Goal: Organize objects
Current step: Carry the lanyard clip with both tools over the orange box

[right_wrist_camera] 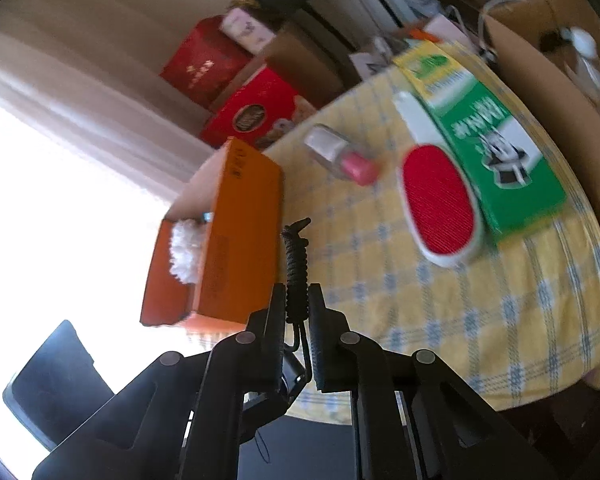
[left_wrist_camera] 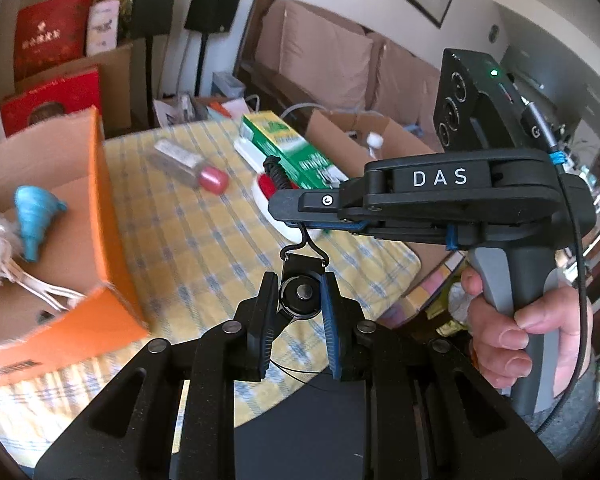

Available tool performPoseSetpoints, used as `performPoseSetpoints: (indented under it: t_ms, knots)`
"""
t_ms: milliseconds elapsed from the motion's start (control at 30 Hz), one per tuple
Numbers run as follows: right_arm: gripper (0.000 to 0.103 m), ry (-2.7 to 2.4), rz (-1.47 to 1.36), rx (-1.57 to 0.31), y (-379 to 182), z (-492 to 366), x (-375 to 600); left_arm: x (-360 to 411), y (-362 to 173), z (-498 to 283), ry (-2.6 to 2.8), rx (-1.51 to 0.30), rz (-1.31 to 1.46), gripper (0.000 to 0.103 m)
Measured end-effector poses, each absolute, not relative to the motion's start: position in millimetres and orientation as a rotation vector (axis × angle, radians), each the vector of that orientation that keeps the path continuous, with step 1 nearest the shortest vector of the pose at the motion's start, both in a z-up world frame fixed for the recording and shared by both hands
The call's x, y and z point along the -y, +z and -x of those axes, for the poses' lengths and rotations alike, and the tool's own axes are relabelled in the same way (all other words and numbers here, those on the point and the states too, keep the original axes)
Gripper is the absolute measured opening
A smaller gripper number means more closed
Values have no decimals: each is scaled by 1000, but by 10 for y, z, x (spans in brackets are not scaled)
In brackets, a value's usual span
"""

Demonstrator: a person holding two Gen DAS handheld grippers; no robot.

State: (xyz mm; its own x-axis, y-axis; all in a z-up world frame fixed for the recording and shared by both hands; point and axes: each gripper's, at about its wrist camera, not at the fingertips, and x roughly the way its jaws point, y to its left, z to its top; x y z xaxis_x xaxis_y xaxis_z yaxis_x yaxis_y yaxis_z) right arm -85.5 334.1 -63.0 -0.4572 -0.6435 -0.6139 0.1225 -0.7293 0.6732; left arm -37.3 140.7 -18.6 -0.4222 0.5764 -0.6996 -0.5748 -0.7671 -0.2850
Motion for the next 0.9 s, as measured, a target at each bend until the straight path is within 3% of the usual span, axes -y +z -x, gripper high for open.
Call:
performPoseSetpoints:
  t_ms: [333, 900]
  knots:
    - [10, -2197, -1212, 647, -309, 1055, -2817, -918, 99, 512, 2299, 40, 1059, 20]
    - [10, -2125, -1227, 532, -244, 1399, -1907, -165, 97, 874, 2404, 104, 1133, 20]
